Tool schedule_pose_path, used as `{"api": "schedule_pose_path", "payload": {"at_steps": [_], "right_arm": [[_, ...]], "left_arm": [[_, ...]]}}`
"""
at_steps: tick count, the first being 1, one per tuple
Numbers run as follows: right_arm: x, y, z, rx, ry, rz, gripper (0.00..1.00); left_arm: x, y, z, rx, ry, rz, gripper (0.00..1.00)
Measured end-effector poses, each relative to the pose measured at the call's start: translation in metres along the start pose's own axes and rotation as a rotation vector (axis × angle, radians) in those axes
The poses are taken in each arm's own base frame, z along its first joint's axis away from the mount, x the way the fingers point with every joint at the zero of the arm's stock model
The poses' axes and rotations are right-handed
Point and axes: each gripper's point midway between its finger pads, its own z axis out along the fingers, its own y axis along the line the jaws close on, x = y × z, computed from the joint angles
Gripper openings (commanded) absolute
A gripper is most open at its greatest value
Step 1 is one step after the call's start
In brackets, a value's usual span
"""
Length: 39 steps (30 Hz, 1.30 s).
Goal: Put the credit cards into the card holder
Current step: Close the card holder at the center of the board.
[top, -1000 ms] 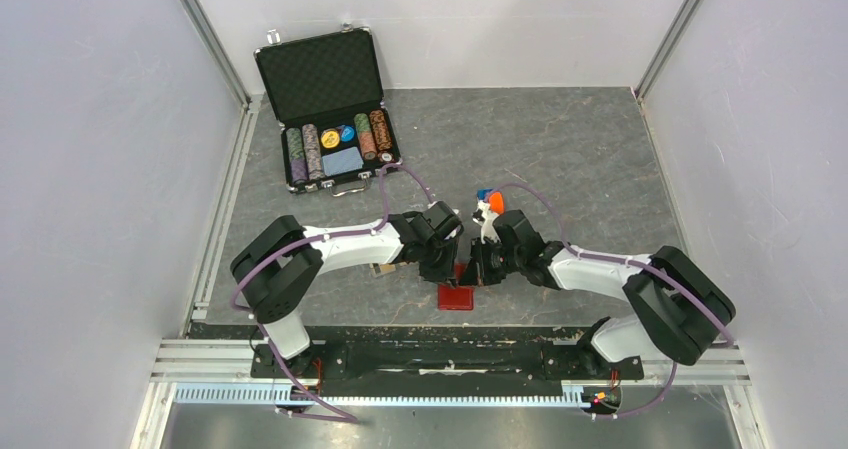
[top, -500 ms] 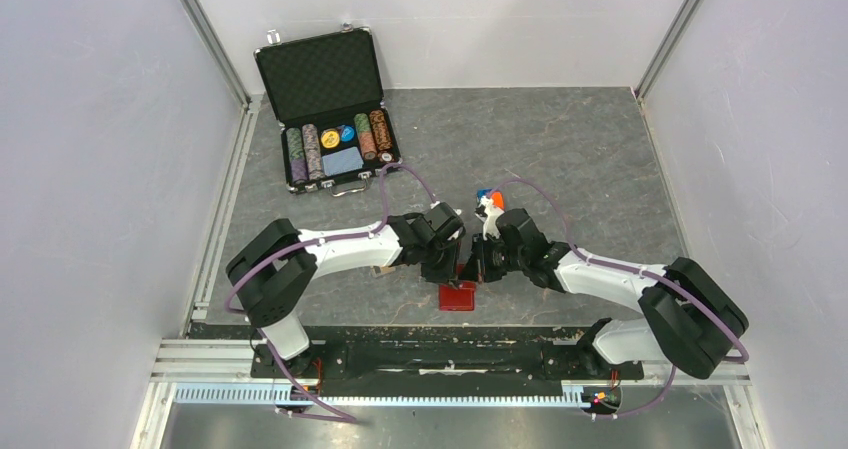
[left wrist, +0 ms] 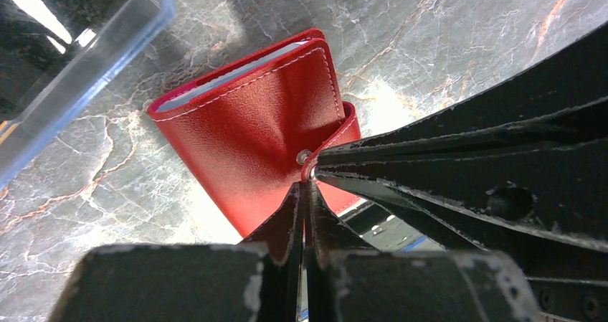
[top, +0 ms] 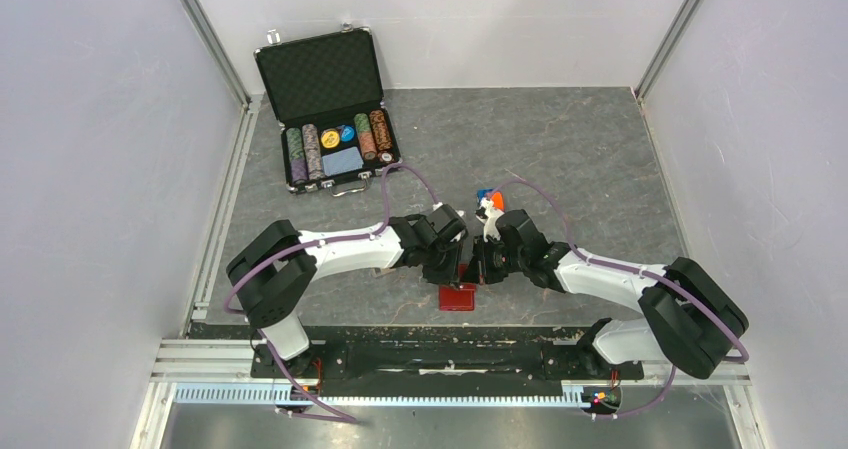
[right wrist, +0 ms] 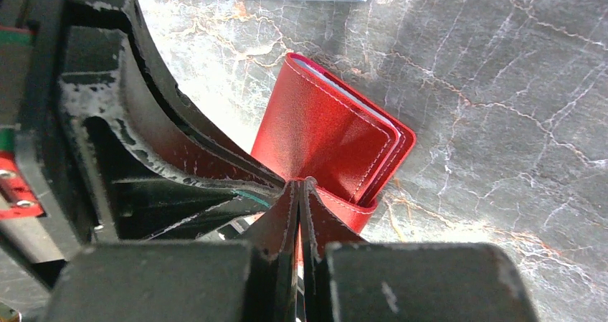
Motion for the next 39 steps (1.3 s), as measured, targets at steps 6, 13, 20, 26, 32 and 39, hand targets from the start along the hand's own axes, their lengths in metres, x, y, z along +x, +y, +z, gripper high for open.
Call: {"api": "schedule_pose_path", "payload": {"at_steps": [6,13,20,26,32,39], "right_arm": [[0.000,0.000,0.000,0.000,0.000,-0.006,0.00],[0.001,-0.001,0.000,0.000,0.001,-0.014,0.00],[0.004,-0.003,0.000,0.005,0.009,-0.012,0.00],[0.004,-0.004,0.000,0.005,0.009,-0.018,0.00],[0.009,-0.007,0.004,0.010,0.028,-0.011,0.00],[0.010,-0.010,0.009,0.015,0.035,-0.007,0.00]], "left_arm": [[-0.004,-0.001,-0.001,-0.005,-0.013,0.001,0.02],[-0.003,0.005,0.007,-0.037,0.003,-0.004,0.02],[-0.002,0.006,0.007,-0.043,0.002,-0.004,0.02],[-0.003,0.007,0.007,-0.048,-0.001,-0.004,0.02],[-0.006,0.006,0.010,-0.055,-0.001,-0.005,0.02],[-0.005,0.008,0.011,-0.064,0.005,-0.007,0.02]]}}
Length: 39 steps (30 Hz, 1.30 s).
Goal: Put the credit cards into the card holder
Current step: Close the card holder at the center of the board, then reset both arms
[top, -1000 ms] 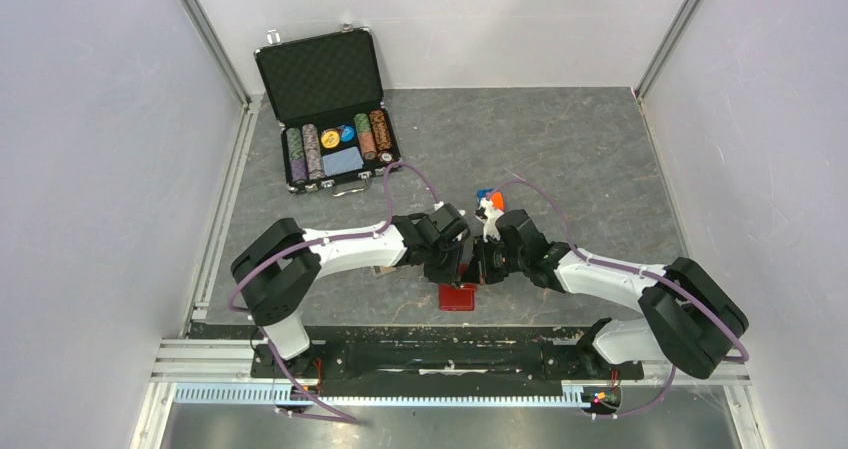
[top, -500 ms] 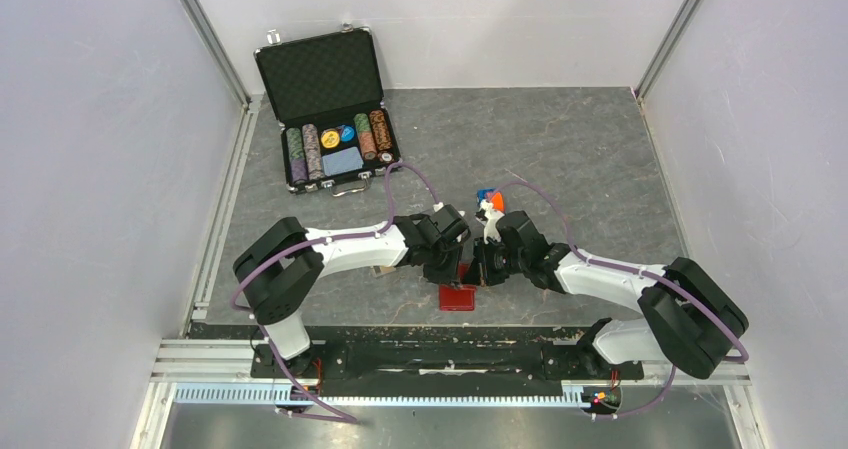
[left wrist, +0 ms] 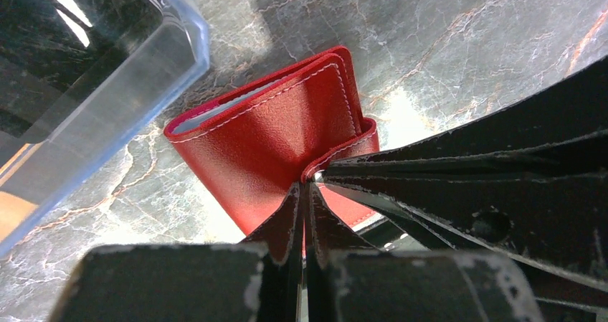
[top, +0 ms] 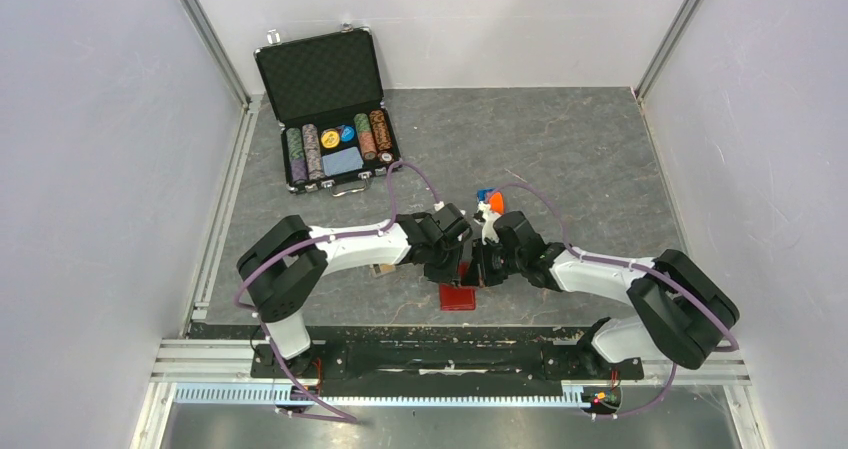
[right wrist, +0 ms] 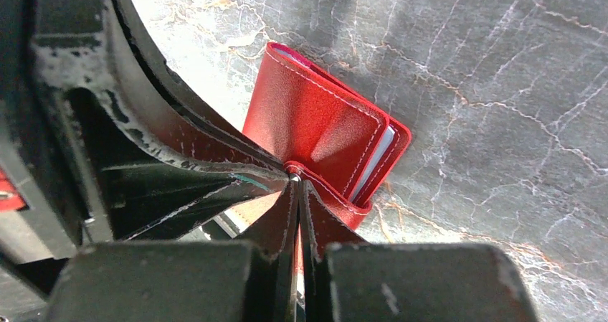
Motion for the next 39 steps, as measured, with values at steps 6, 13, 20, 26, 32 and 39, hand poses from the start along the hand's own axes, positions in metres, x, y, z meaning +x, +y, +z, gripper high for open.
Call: {"api": "schedule_pose_path", "payload": {"at_steps": [6,13,20,26,32,39], "right_arm": [[0.001,-0.002,0.003,0.013,0.019,0.009,0.00],[-0.001,0.000,0.001,0.013,0.017,0.005,0.14],[-0.020,-0.004,-0.013,0.068,-0.061,-0.029,0.65],[-0.057,-0.016,-0.041,0.089,-0.195,-0.002,0.96],[-0.089,-0.045,-0.078,0.138,-0.336,0.035,0.98],[-0.087,-0.128,-0.114,0.402,-0.394,0.089,0.98]], "left_arm": [[0.001,0.001,0.001,-0.001,0.011,-0.005,0.02],[0.000,-0.001,-0.001,0.013,0.011,-0.008,0.47],[-0.003,-0.009,-0.033,0.128,-0.041,-0.015,0.94],[-0.046,-0.015,-0.077,0.403,-0.221,-0.148,1.00],[-0.104,0.002,-0.139,0.611,-0.467,-0.224,1.00],[-0.138,0.092,-0.192,0.517,-0.730,-0.333,1.00]]}}
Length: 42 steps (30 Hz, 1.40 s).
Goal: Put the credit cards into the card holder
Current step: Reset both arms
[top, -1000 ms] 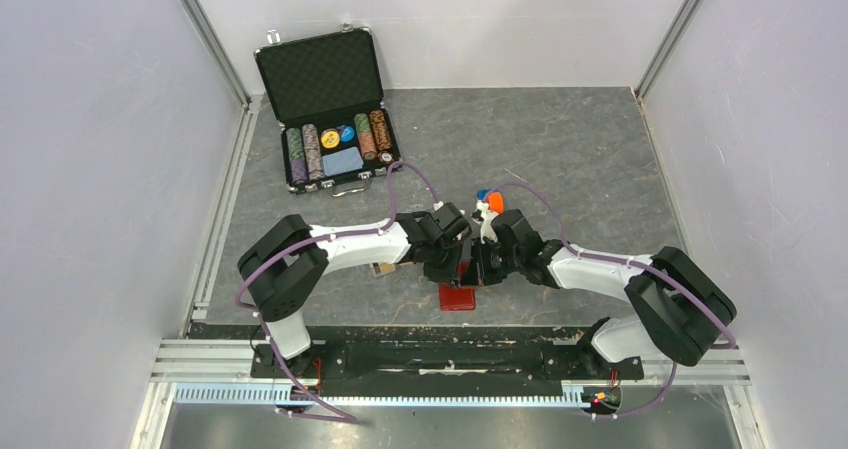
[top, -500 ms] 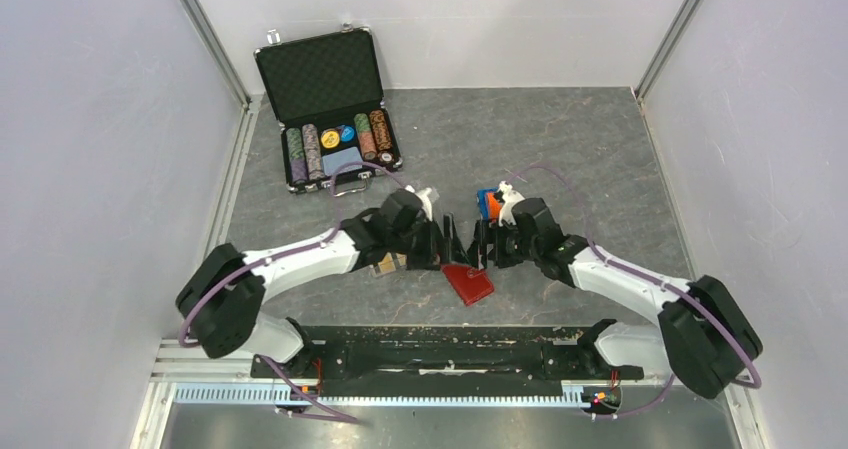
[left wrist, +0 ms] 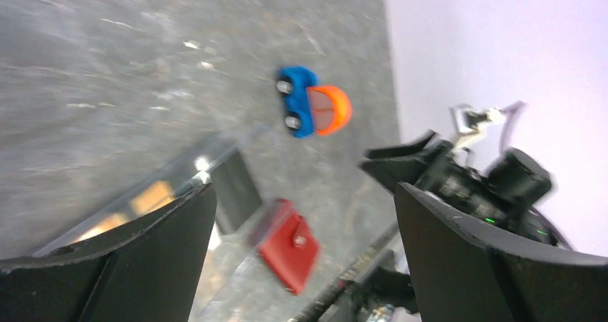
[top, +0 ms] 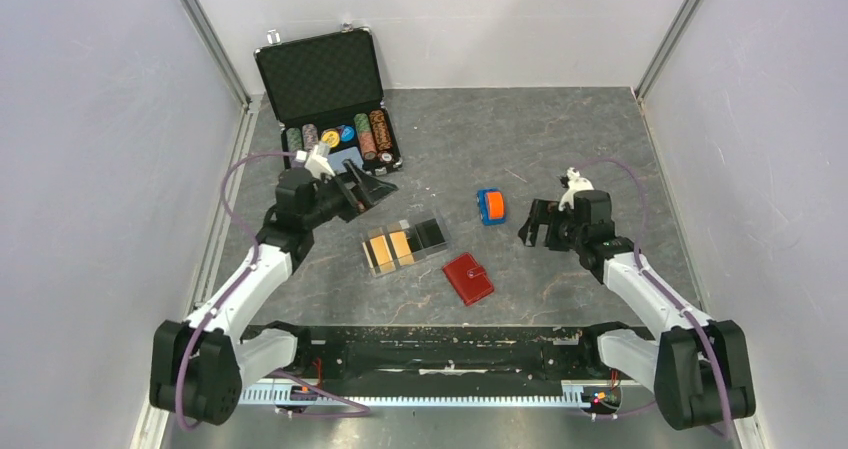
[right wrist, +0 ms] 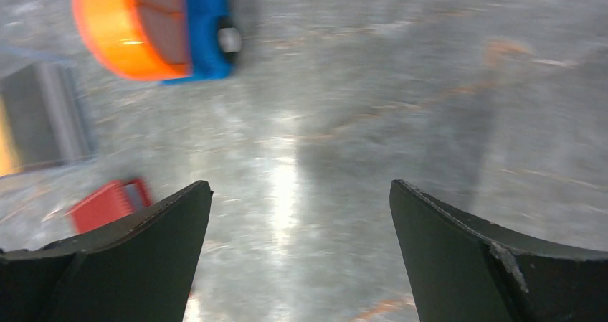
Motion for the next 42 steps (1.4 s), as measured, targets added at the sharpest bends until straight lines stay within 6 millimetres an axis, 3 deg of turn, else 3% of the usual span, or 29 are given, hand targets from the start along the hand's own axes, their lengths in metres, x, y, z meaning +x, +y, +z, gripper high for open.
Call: {"api": "schedule_pose_path", "payload": {"at_steps": [4,10,15,21,27,28,30,34,42], "right_arm": [[0.002,-0.051,-0.004,0.172,-0.037,-0.002,0.98],[0.007,-0.096,-0.008,0.342,-0.174,-0.113,0.98],[0.019,-0.121,-0.007,0.432,-0.266,-0.205,0.98],[0.006,-0.132,-0.006,0.485,-0.378,-0.252,0.98],[-0.032,-0.126,-0.011,0.481,-0.558,-0.312,0.98],[-0.043,-0.122,-0.013,0.470,-0.611,-0.328,0.98],[-0.047,-0.120,-0.012,0.460,-0.626,-0.348,0.98],[-0.064,-0.113,-0.020,0.452,-0.706,-0.363,0.98],[-0.076,-0.108,-0.027,0.448,-0.764,-0.368,0.98]], "left_arm": [[-0.018,0.037,-0.017,-0.163,-0.061,0.128,1.00],[-0.029,0.088,-0.033,-0.396,-0.084,0.364,1.00],[-0.040,0.132,-0.038,-0.541,-0.105,0.543,1.00],[-0.021,0.197,-0.037,-0.634,-0.099,0.677,1.00],[-0.053,0.202,-0.024,-0.636,-0.212,0.815,1.00],[-0.060,0.203,-0.025,-0.637,-0.249,0.821,1.00],[-0.070,0.208,-0.031,-0.645,-0.321,0.824,1.00],[-0.066,0.233,-0.046,-0.706,-0.341,0.799,1.00],[-0.085,0.221,-0.046,-0.699,-0.423,0.818,1.00]]}}
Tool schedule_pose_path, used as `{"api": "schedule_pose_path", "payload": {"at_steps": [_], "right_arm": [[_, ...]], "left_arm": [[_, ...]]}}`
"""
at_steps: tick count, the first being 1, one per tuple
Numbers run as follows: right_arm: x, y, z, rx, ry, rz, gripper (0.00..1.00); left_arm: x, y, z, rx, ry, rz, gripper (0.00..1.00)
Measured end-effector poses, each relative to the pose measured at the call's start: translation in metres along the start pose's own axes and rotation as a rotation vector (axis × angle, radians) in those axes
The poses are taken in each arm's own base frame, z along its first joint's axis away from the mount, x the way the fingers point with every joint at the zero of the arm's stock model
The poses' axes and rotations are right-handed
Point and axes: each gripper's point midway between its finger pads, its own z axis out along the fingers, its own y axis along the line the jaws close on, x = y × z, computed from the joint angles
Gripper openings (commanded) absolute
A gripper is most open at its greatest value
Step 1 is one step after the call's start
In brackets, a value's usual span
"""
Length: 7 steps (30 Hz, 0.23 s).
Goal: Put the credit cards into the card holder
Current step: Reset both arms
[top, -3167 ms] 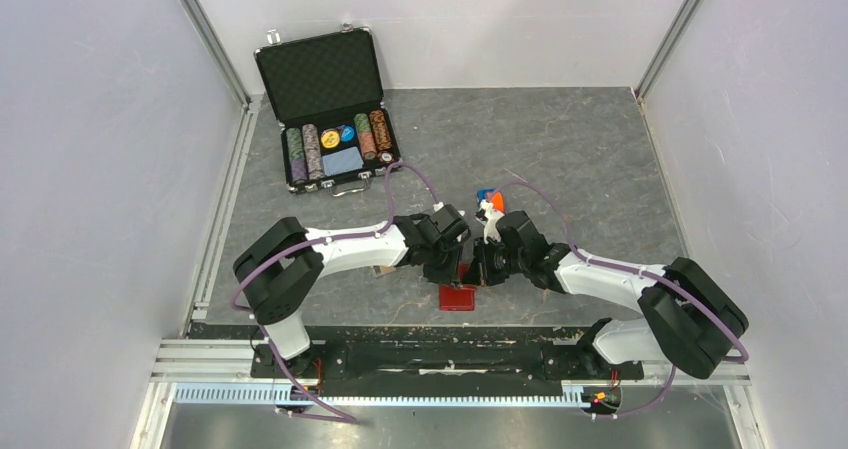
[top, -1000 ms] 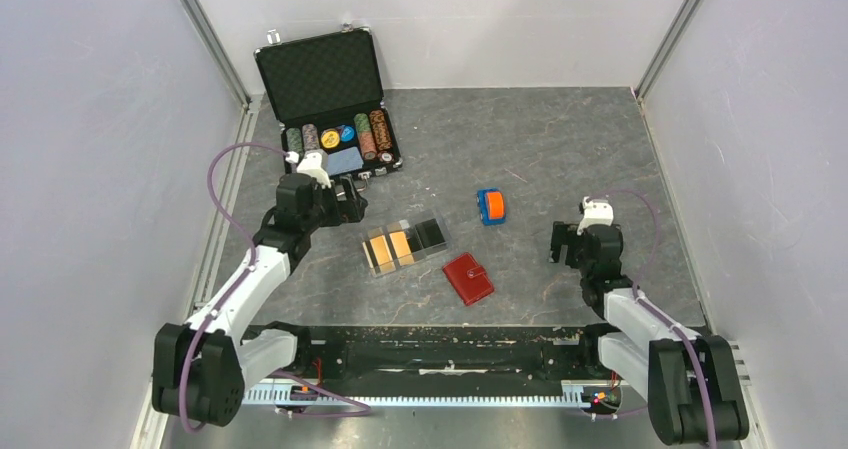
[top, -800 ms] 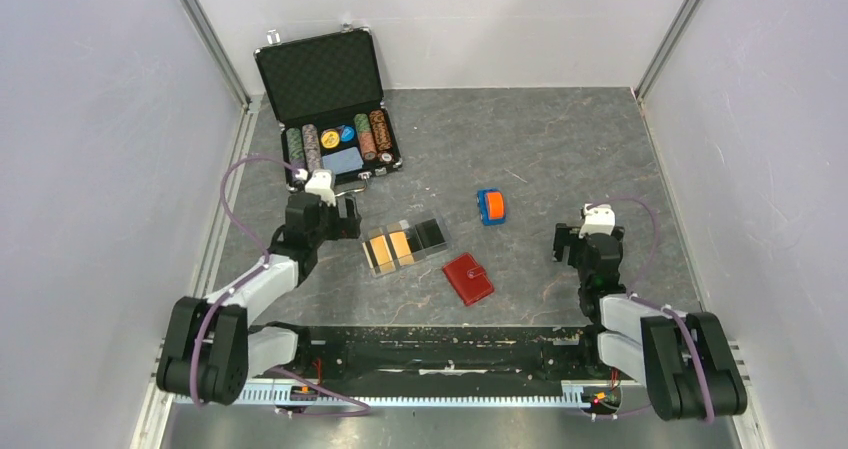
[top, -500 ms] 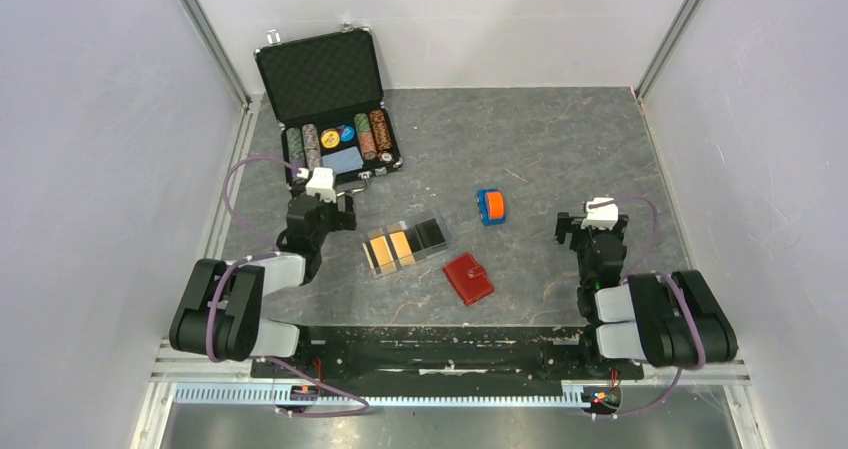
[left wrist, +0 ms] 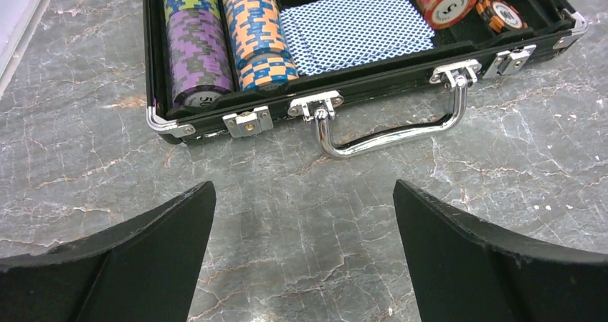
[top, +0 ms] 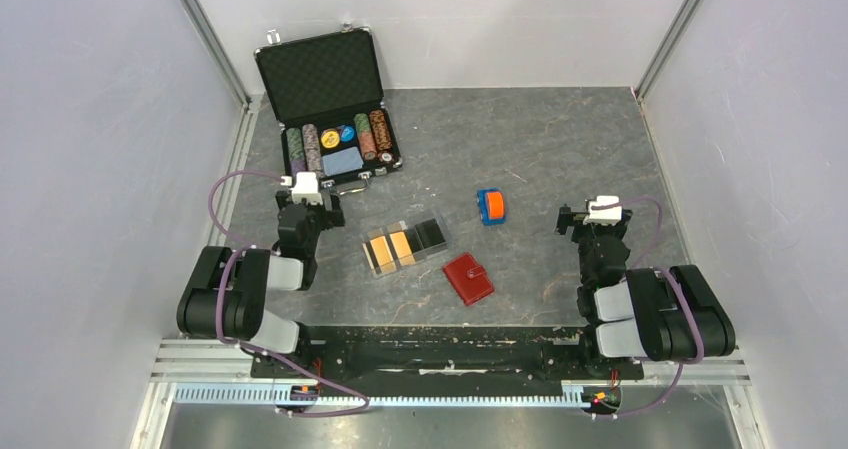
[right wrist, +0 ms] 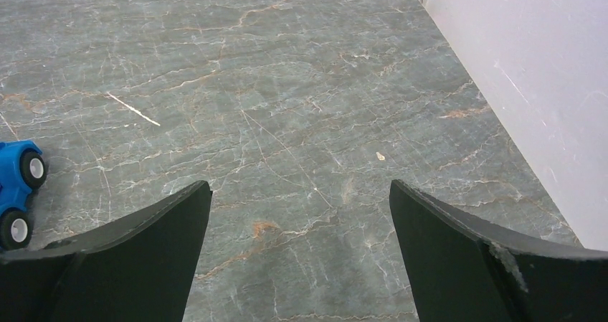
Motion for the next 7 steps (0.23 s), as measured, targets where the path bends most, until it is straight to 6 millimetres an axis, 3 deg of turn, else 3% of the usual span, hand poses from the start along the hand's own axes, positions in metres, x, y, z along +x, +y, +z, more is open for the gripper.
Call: {"api": "schedule_pose_path", "payload": {"at_steps": [7], "right_arm": [[-0.0005,-0.0001,0.0001,0.000,-0.002,0.000,0.98]], "left_arm": [[-0.0030,0.0006,0.0009,-0.005,-0.010,-0.001,1.00]]}}
